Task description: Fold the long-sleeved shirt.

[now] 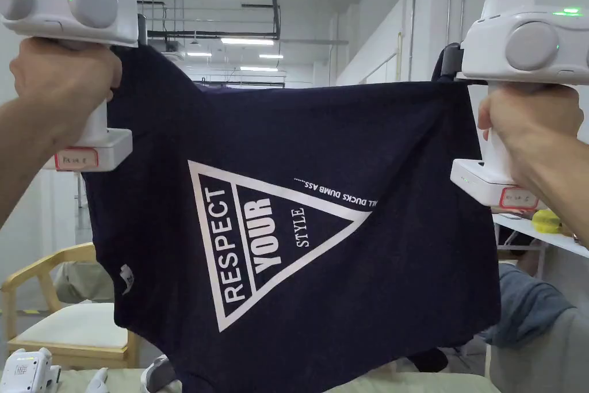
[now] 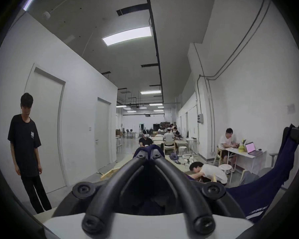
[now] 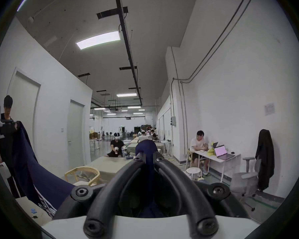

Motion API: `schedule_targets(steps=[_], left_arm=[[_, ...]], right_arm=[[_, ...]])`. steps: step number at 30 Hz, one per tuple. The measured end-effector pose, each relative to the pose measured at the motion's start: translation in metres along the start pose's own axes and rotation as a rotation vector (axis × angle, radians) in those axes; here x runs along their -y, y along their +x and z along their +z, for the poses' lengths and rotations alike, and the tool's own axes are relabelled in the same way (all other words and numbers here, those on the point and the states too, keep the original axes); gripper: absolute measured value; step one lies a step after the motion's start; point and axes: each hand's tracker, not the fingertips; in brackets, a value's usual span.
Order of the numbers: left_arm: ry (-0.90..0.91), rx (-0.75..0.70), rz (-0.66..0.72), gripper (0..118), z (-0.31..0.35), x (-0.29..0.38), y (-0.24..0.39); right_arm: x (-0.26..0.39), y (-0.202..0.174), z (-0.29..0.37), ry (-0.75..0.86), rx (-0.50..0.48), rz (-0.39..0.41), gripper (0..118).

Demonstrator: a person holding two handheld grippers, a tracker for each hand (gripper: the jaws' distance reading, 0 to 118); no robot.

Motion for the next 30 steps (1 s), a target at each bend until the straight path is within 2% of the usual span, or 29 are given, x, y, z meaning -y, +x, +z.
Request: schedule_targets(steps=[3,8,11,16,19,22,26,28,29,30], left_arm=[[0.029,-0.009,0.015,4,-0.012,-0.014,0.0],[0.039,-0.02,-0.073,4,-0.023,0.009,0.004],[-0.026,0.009,-0.074,4,-0.025,0.05,0.004],[-0.16,0.043,-0.181,4,-0.026,0.144,0.005],[-0.24,0.081,-0.219,4,-0.001,0.203,0.005],[-0.337,0.114,-0.129,4,0.03,0.253,-0.001],[-0.375,0.177,-0.181,4,0.079,0.299,-0.004],[-0.378,0.204,-0.165,4,0.112,0.316,-0.01],[-0.396,0.222,-0.168,4,0.131,0.322,-0.012],[-0.404,0.218,-0.114,4,0.15,0.331,-0.017]], right_arm=[[0.0,0.001,-0.013,0.052,-0.007,-0.036,4],[0.021,0.0,-0.025,0.075,-0.023,-0.013,4],[0.056,0.002,-0.031,-0.005,-0.031,-0.005,4],[0.14,0.009,-0.027,-0.156,-0.049,0.081,4],[0.194,0.018,-0.012,-0.243,-0.049,0.098,4],[0.246,0.031,0.012,-0.319,-0.043,0.074,4],[0.294,0.046,0.055,-0.402,-0.048,0.067,4],[0.315,0.054,0.085,-0.409,-0.054,0.06,4],[0.324,0.057,0.098,-0.442,-0.061,0.085,4],[0.334,0.06,0.116,-0.452,-0.058,0.085,4]])
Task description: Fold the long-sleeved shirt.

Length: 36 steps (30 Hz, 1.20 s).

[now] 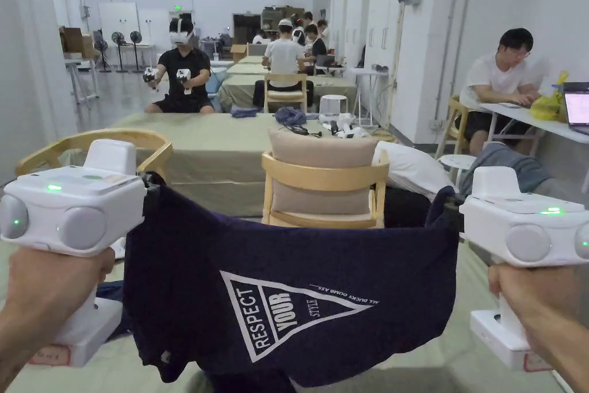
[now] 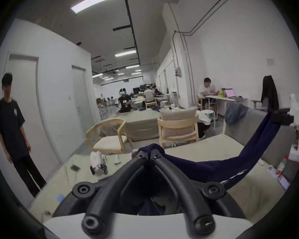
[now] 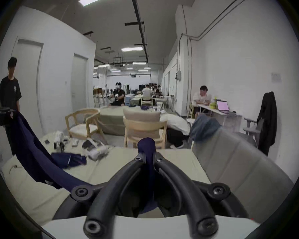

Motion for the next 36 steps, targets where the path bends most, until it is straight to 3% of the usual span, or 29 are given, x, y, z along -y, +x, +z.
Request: schedule_targets(steps=[12,16,19,22,24,30,31,32,33,34,35,36], left_arm=[[-0.166,0.134,0.032,4,0.171,0.175,0.005],[-0.334,0.154,0.014,4,0.2,0.243,0.014],[-0.469,0.176,0.026,4,0.212,0.29,0.024],[-0.594,0.204,0.079,4,0.221,0.326,0.032],[-0.664,0.222,0.033,4,0.227,0.341,0.038],[-0.729,0.195,0.084,5,0.22,0.362,0.039],[-0.729,0.184,0.092,10,0.217,0.366,0.04],[-0.726,0.175,0.086,25,0.214,0.368,0.04],[-0.726,0.178,0.085,52,0.212,0.368,0.042],[-0.717,0.16,0.078,96,0.21,0.366,0.044],[-0.711,0.135,0.055,111,0.21,0.363,0.045],[-0.698,0.133,0.051,106,0.21,0.358,0.046]], right_arm=[[0.202,0.002,0.145,-0.139,-0.071,0.016,4],[0.276,0.003,0.183,-0.299,-0.058,-0.069,4],[0.323,-0.002,0.197,-0.43,-0.032,-0.06,4],[0.354,-0.001,0.198,-0.577,0.0,-0.126,4],[0.367,-0.001,0.197,-0.651,0.015,-0.15,4],[0.378,-0.002,0.192,-0.706,0.011,-0.163,4],[0.379,-0.003,0.189,-0.719,0.014,-0.16,7],[0.38,-0.004,0.187,-0.723,0.019,-0.161,18],[0.379,-0.004,0.187,-0.716,0.026,-0.166,44],[0.378,-0.003,0.188,-0.704,0.044,-0.169,88],[0.375,-0.004,0.188,-0.686,0.056,-0.17,114],[0.368,-0.003,0.19,-0.641,0.059,-0.179,118]])
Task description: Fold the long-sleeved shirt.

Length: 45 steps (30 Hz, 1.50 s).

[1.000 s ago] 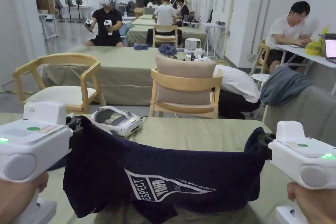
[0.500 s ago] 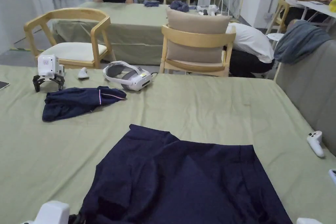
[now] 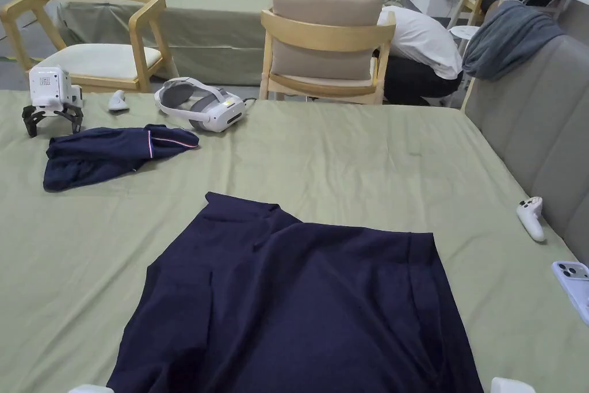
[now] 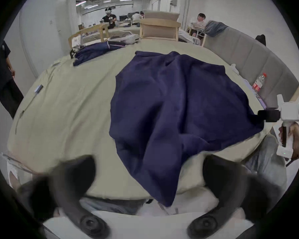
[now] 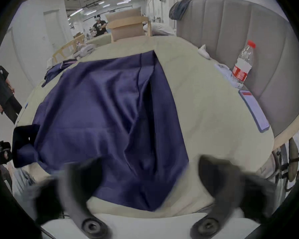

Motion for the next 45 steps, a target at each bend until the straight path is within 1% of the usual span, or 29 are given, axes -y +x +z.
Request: schedule_targets(steps=[1,3,6,7,8,9,10,11,17,18,19,20,21,25,30,31,32,33,34,35,37,38,39,40,41,42,43,44,45], left_arm=[[0.065,0.006,-0.012,103,0.007,-0.007,-0.001],[0.086,-0.005,-0.004,107,0.016,-0.024,0.001],[0.188,-0.019,0.062,109,0.022,-0.055,0.005],[0.214,-0.022,0.07,106,0.014,-0.068,0.008],[0.217,-0.04,0.076,97,0.01,-0.077,0.011],[0.218,-0.037,0.083,76,0.003,-0.088,0.014],[0.26,-0.028,0.101,29,-0.003,-0.097,0.016],[0.281,-0.014,0.11,7,-0.014,-0.103,0.018],[0.223,0.002,0.134,3,-0.081,-0.136,0.022],[0.213,0.0,0.123,3,-0.09,-0.139,0.023],[0.2,-0.009,0.11,3,-0.096,-0.146,0.022],[0.187,-0.006,0.114,3,-0.103,-0.149,0.021],[0.179,0.001,0.118,3,-0.111,-0.152,0.019],[0.145,-0.003,0.122,3,-0.138,-0.162,0.015],[0.115,-0.008,0.139,3,-0.165,-0.169,0.01],[0.109,-0.011,0.143,3,-0.168,-0.171,0.01],[0.102,-0.011,0.152,3,-0.173,-0.173,0.009],[0.086,-0.012,0.178,3,-0.179,-0.176,0.008],[0.079,0.004,0.18,3,-0.184,-0.18,0.005],[0.084,0.004,0.179,4,-0.186,-0.182,0.003],[0.086,-0.007,0.185,7,-0.196,-0.194,-0.005],[0.083,-0.002,0.182,16,-0.2,-0.2,-0.01],[0.081,-0.001,0.187,30,-0.203,-0.209,-0.015],[0.073,0.013,0.187,64,-0.208,-0.22,-0.024],[0.065,0.025,0.186,81,-0.214,-0.23,-0.033],[0.054,0.018,0.188,89,-0.223,-0.243,-0.041],[0.042,0.001,0.178,89,-0.231,-0.256,-0.047],[0.027,0.003,0.156,107,-0.242,-0.268,-0.054],[0.02,0.014,0.134,110,-0.251,-0.277,-0.06]], right_arm=[[-0.005,0.002,0.013,0.078,-0.007,0.008,117],[-0.016,-0.001,0.024,0.14,-0.002,-0.004,117],[-0.041,-0.016,0.033,0.265,0.015,0.032,115],[-0.049,-0.021,0.035,0.305,0.005,0.048,105],[-0.055,-0.025,0.035,0.337,-0.01,0.056,85],[-0.061,-0.03,0.034,0.367,-0.024,0.067,54],[-0.068,-0.032,0.028,0.378,-0.032,0.072,10],[-0.073,-0.034,0.022,0.363,-0.024,0.07,3],[-0.11,-0.025,-0.051,0.288,-0.027,0.055,5],[-0.122,-0.021,-0.065,0.265,-0.023,0.053,20],[-0.135,-0.016,-0.084,0.228,-0.026,0.047,69],[-0.147,-0.011,-0.101,0.21,-0.008,0.035,106],[-0.16,-0.005,-0.12,0.192,-0.004,0.028,118],[-0.218,0.003,-0.165,0.189,0.035,0.066,116],[-0.256,0.021,-0.242,0.132,-0.019,0.016,115],[-0.258,0.022,-0.253,0.105,-0.022,0.012,107],[-0.259,0.021,-0.26,0.072,-0.015,0.022,88],[-0.256,0.02,-0.265,0.074,-0.009,0.021,58],[-0.254,0.02,-0.261,0.073,-0.027,0.025,16],[-0.25,0.017,-0.263,0.058,-0.076,0.051,7],[-0.242,0.005,-0.259,0.089,-0.04,0.131,4],[-0.241,0.004,-0.259,0.085,-0.039,0.129,4],[-0.242,0.008,-0.26,0.085,-0.068,0.086,4],[-0.24,0.011,-0.26,0.084,-0.07,0.052,4],[-0.238,0.013,-0.261,0.084,-0.078,0.034,4],[-0.241,0.014,-0.258,0.077,-0.088,0.029,4],[-0.24,0.013,-0.258,0.076,-0.086,0.037,4],[-0.239,0.011,-0.258,0.074,-0.087,0.043,4],[-0.238,0.009,-0.259,0.072,-0.089,0.047,4]])
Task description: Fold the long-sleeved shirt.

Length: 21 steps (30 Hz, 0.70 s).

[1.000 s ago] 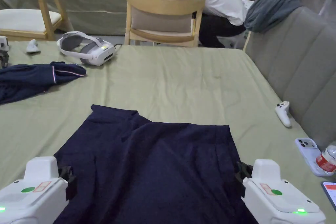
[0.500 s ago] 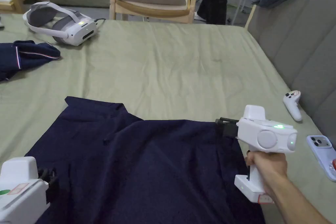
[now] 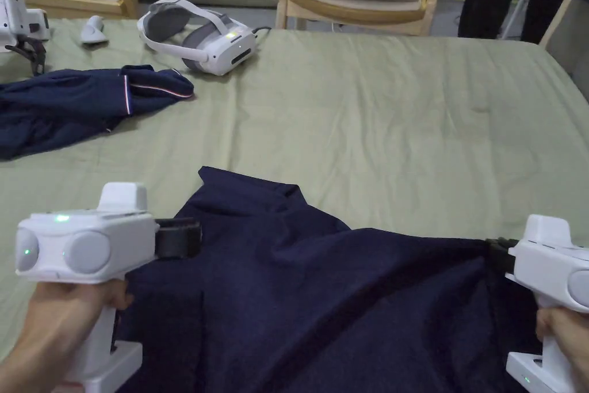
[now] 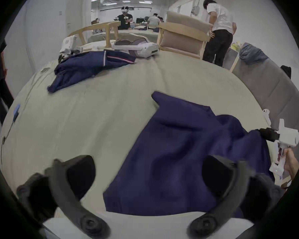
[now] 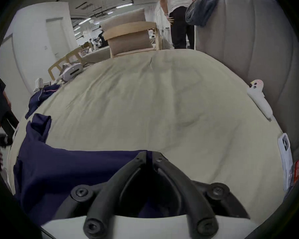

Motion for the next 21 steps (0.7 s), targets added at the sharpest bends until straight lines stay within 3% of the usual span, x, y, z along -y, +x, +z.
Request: schedule_targets(steps=[1,6,8,12,14,15,21], left_arm=[[-0.04,0.043,-0.06,108,-0.014,-0.014,-0.002],[-0.169,0.113,-0.031,103,-0.059,-0.049,0.001],[-0.164,0.131,-0.053,84,-0.071,-0.052,0.0],[-0.178,0.103,-0.078,57,-0.078,-0.049,-0.001],[-0.15,0.089,-0.085,15,-0.072,-0.047,-0.002],[-0.138,0.093,-0.087,9,-0.068,-0.046,-0.003],[-0.069,0.129,-0.054,5,-0.033,-0.041,-0.007]], right_arm=[[-0.003,0.0,-0.001,-0.006,-0.002,-0.004,4],[-0.004,0.002,-0.001,-0.009,-0.016,-0.029,4],[-0.004,0.005,0.0,-0.01,-0.029,-0.04,4],[-0.006,0.007,-0.002,-0.014,-0.037,-0.035,4],[-0.006,0.006,-0.002,-0.015,-0.037,-0.034,4],[-0.007,0.006,-0.001,-0.014,-0.036,-0.037,4],[-0.005,0.008,0.026,0.014,-0.036,-0.069,3]])
